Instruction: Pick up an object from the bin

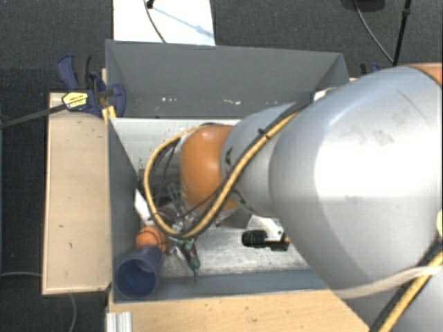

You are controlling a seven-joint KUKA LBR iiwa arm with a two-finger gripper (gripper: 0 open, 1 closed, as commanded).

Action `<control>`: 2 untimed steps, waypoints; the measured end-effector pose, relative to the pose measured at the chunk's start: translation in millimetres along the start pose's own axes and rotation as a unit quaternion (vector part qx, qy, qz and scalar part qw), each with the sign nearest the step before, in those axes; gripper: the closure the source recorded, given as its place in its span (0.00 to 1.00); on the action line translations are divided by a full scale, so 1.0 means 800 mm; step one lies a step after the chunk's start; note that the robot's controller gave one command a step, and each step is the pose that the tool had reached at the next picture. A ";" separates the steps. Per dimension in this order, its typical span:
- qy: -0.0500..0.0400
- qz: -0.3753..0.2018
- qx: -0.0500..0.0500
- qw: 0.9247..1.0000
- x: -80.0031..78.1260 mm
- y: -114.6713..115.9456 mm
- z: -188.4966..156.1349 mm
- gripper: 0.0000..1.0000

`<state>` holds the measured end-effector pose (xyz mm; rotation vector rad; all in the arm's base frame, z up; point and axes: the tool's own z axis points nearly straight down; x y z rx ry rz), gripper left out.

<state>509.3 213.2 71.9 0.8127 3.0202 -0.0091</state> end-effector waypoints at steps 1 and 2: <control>0.001 0.002 0.000 1.000 -0.001 -0.001 -0.004 1.00; 0.004 0.002 0.001 1.000 0.000 -0.001 -0.019 1.00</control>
Offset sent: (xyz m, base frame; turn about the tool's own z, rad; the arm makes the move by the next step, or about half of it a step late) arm 0.0001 0.0002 0.0015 0.0000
